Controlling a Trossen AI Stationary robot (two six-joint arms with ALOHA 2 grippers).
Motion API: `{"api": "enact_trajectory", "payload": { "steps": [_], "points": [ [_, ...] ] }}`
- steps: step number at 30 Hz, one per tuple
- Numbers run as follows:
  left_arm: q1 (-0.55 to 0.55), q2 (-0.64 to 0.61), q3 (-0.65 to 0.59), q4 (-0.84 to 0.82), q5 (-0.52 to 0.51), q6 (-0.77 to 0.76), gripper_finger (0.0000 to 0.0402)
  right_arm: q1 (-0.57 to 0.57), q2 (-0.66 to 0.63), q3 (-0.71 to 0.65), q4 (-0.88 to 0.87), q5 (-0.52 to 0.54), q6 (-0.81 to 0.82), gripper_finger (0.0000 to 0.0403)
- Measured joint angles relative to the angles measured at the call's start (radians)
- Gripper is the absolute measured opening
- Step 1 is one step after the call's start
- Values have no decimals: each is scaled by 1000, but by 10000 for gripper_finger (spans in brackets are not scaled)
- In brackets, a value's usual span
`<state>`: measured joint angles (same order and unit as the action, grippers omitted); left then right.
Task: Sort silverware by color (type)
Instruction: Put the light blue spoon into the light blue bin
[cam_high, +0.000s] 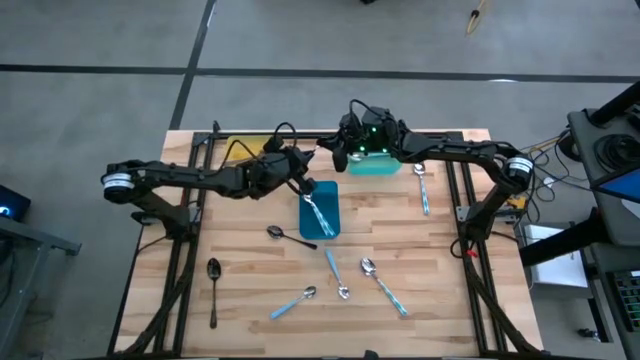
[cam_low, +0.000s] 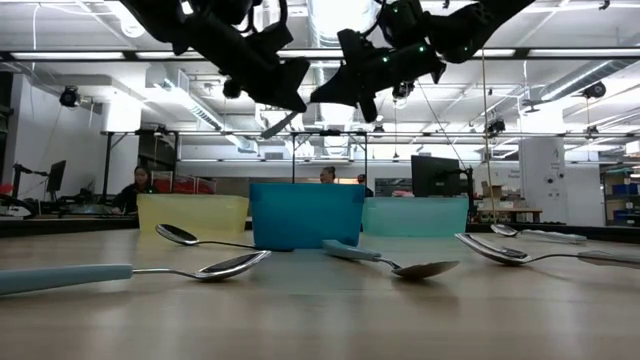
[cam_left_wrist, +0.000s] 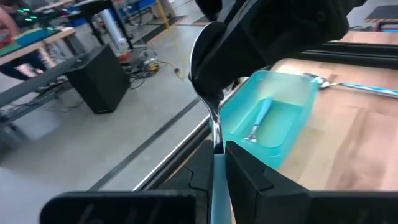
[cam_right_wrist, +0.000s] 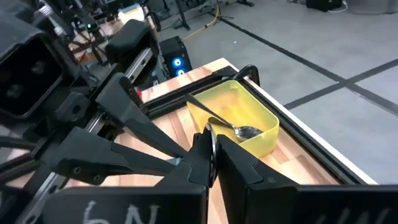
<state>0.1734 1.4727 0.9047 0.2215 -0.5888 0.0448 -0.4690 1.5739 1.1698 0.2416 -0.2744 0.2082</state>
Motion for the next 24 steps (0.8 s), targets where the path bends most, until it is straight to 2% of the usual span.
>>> {"api": "enact_trajectory", "payload": {
  "steps": [3, 8, 15, 19, 24],
  "points": [
    [2, 0, 0, 7, 42, 7, 29, 0, -17, 21, -77, -2, -50, 9],
    [6, -4, 0, 26, 94, 19, 75, 0, -27, 115, -294, 16, -194, 9],
    [30, -35, 0, 26, 239, 25, 134, 3, -21, 261, -584, 19, -403, 9],
    [49, -43, 0, 24, 309, 30, 151, 7, -21, 349, -753, 44, -581, 9],
    [85, -30, 0, 63, 464, 28, 155, 28, -21, 431, -864, 113, -709, 9]
  ]
}}
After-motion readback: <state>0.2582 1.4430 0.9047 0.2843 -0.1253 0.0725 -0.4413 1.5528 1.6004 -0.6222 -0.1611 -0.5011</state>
